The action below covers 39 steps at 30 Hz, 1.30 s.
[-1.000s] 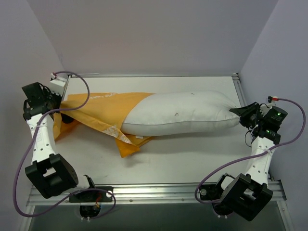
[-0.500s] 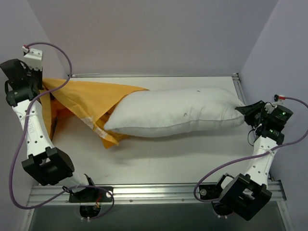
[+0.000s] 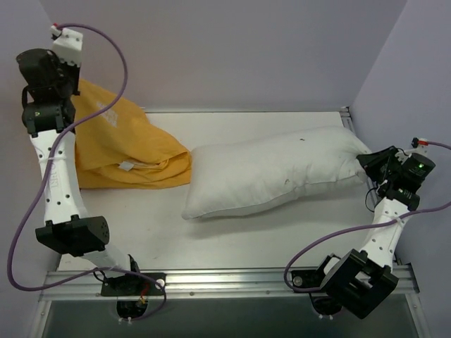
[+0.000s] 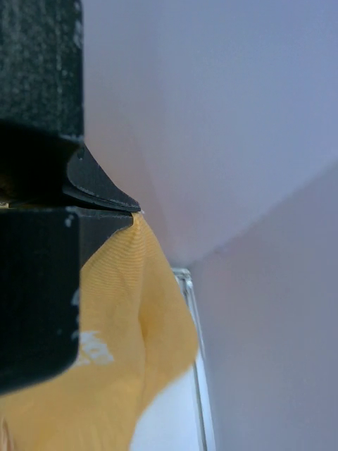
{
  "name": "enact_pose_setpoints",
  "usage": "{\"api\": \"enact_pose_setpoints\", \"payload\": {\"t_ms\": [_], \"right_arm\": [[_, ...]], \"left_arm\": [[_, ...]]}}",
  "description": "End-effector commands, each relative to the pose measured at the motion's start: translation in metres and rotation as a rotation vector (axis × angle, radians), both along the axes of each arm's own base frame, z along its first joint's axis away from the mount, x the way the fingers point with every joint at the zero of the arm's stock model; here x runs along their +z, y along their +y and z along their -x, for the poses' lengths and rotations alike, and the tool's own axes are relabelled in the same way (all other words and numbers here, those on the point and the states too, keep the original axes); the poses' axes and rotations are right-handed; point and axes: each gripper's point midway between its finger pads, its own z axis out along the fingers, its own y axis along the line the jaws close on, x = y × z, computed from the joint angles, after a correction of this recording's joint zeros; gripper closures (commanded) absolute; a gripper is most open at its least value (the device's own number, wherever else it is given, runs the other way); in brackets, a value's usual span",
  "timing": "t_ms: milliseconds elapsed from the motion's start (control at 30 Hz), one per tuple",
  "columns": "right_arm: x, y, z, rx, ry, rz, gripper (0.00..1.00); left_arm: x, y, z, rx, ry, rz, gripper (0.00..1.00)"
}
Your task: Remove the pillowcase from the pillow
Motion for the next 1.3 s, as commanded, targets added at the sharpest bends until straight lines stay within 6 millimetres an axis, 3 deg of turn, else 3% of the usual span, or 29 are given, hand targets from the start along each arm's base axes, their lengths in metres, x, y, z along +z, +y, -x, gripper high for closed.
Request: {"api": "enact_pose_setpoints", "payload": {"t_ms": [0,33,67,100,200,267,300,367,400,433,500,533,633,667,700,733,767,800,833,867,1100,1267], "right_arm": [[0.033,-0.011,-0.009,-0.028,-0.1,0.115,1.0],[0.034,-0.011,-0.009,-0.028,-0.096,0.124,1.0],[0.037,-0.012,-0.009,-0.029,-0.092,0.138,1.0],[0.039,-0.013,-0.009,-0.029,-0.093,0.14,1.0],[0.039,-0.008,-0.011,-0.018,-0.106,0.129,1.0],[0.031,-0.003,-0.01,-0.009,-0.108,0.113,1.0],[0.03,0.0,-0.01,-0.003,-0.108,0.112,1.0],[0.025,0.008,-0.013,0.024,-0.105,0.111,1.0],[0.022,0.011,-0.013,0.033,-0.097,0.113,1.0],[0.021,0.013,-0.015,0.042,-0.093,0.113,1.0],[0.017,0.021,-0.018,0.071,-0.083,0.107,1.0],[0.016,0.022,-0.019,0.078,-0.079,0.106,1.0],[0.008,0.03,-0.023,0.114,-0.058,0.09,1.0],[0.001,0.03,-0.023,0.118,-0.03,0.074,0.95],[0.0,0.031,-0.023,0.122,-0.018,0.072,0.82],[0.001,0.027,-0.022,0.113,0.0,0.088,0.5],[-0.002,0.025,-0.019,0.101,0.029,0.088,0.33],[0.0,0.022,-0.018,0.089,0.04,0.106,0.24],[0.004,0.016,-0.015,0.054,0.062,0.125,0.07],[0.009,0.012,-0.013,0.036,0.067,0.15,0.01],[0.029,-0.004,0.006,-0.054,0.145,0.296,0.0],[0.042,0.011,0.021,-0.042,0.164,0.379,0.0]], "left_arm": [[0.081,-0.066,0.023,-0.115,-0.214,-0.016,0.98],[0.086,-0.067,0.019,-0.101,-0.232,-0.004,0.98],[0.118,-0.064,0.031,-0.069,-0.318,0.016,0.98],[0.128,-0.062,0.034,-0.051,-0.339,0.017,0.98],[0.131,-0.065,0.025,-0.079,-0.332,0.015,0.98],[0.11,-0.07,0.016,-0.108,-0.272,0.025,0.98],[0.071,-0.069,-0.001,-0.113,-0.181,0.039,0.98],[0.044,-0.07,0.002,-0.122,-0.129,0.022,0.98],[-0.01,-0.069,-0.01,-0.127,-0.032,0.03,0.98],[-0.018,-0.07,0.0,-0.133,-0.025,0.024,0.98],[-0.057,-0.072,0.003,-0.142,0.043,0.022,0.98],[-0.097,-0.072,0.007,-0.136,0.125,0.043,0.98],[-0.145,-0.073,0.017,-0.138,0.228,0.064,0.98],[-0.169,-0.075,0.023,-0.142,0.285,0.081,0.95],[-0.177,-0.076,0.026,-0.141,0.304,0.088,0.89],[-0.18,-0.076,0.03,-0.134,0.309,0.101,0.67],[-0.187,-0.077,0.035,-0.136,0.328,0.107,0.53],[-0.184,-0.078,0.039,-0.137,0.323,0.108,0.36],[-0.185,-0.079,0.041,-0.136,0.327,0.117,0.06],[-0.181,-0.082,0.046,-0.146,0.339,0.128,0.06],[-0.134,-0.117,0.087,-0.263,0.372,0.248,0.06],[-0.147,-0.116,0.125,-0.229,0.435,0.244,0.06]]}}
